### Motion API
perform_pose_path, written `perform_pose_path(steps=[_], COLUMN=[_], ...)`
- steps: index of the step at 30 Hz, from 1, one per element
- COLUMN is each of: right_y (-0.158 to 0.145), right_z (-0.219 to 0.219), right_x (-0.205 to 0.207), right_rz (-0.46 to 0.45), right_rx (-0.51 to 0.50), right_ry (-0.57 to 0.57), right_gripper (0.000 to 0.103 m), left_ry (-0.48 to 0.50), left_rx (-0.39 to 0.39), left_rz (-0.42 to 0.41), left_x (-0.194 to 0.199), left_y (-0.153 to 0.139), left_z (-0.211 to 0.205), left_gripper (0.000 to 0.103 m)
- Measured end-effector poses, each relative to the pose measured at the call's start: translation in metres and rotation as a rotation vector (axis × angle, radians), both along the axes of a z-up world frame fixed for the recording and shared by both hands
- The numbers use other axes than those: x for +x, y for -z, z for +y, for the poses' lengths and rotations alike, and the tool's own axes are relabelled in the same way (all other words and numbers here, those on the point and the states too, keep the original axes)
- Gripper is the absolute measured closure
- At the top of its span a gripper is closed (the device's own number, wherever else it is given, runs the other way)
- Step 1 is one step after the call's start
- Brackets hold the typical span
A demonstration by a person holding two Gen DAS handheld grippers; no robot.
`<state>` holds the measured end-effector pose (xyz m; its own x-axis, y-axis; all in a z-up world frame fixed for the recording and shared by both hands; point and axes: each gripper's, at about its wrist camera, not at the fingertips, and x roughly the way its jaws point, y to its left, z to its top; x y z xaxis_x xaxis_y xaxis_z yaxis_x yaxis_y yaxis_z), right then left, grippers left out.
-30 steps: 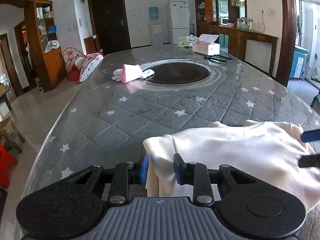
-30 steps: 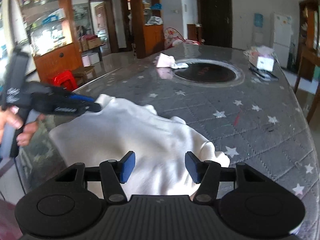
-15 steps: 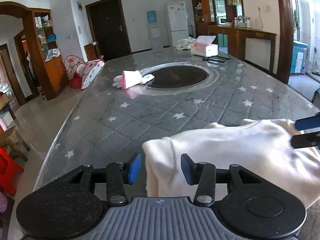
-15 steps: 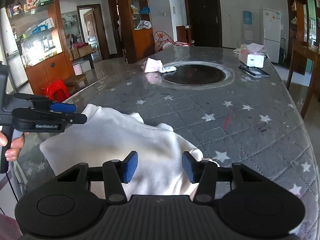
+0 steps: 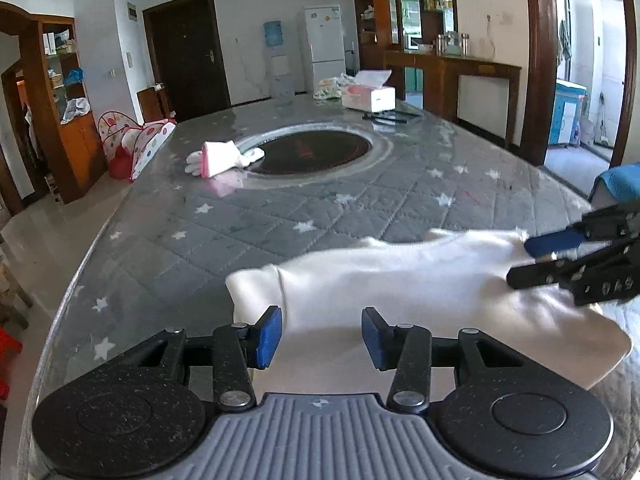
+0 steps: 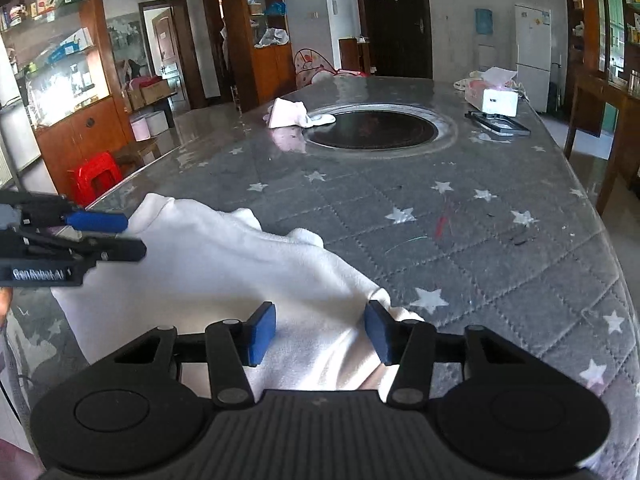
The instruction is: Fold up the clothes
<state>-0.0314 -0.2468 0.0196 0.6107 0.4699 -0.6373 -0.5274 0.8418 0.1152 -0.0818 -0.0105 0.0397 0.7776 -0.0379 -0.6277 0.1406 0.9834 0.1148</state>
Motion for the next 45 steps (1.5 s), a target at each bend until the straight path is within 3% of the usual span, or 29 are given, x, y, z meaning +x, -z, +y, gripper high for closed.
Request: perform_pose_path(steps=[5,10,12,23,32,36,40,42,45], right_y=[-0.012,-0.006,-0.002,-0.008,0.001,0.0,0.004,0.006,0.009], right_z=[0.005,0.012,0.014,0.018,0.025,0.026,0.026,0.026,0.025], right_x=[-0.014,-0.028,-0.034,-0.068,-0.08,-0.085,-0.088,-0.089,-0.09], right_rz=[-0.044,-0.043,-0.043,-0.115,-0.116,-0.121,-0.108,-0.103,-0.101], right_rx=[0.008,-0.031,-0.046,-0.048,-0.091,-0.081,-0.079,-0.077,-0.079], right_ry=[-0.015,-0.026,-0.033,-0.047,-0.038,-0.023,-0.001,0.007,0.025], right_gripper=[0.043,0.041,0.035,0.029,0.027,0.018,0.015,0.007,0.003], left_ry=[-0.004,-0.023,-0.02,-0.061,-0.097,-0.111,-0.109,-0.11,-0.106], left_rx=[0.021,-0.002,-0.004,0.025,0.12,0.149,0.155,0.152,0.145], left_rz=[0.007,0.019,0.023,0.011,-0.034,-0.05,-0.058,-0.057,-0.051], left_x=[-0.001,0.001,0.001,-0.009,-0.025,-0.031,-0.035,-0.035,-0.034], left_y=[0.008,0.008,0.009,0.0,-0.007,-0.008,-0.009,-0.009,-0.008], left_z=[-0.005,-0.004,-0.004,-0.022,-0.034,-0.038,-0.04,-0.041,-0.042], left_gripper=[0.052,0.051,0.048,0.042,0.026,0.014,0.008,0.005,0.001])
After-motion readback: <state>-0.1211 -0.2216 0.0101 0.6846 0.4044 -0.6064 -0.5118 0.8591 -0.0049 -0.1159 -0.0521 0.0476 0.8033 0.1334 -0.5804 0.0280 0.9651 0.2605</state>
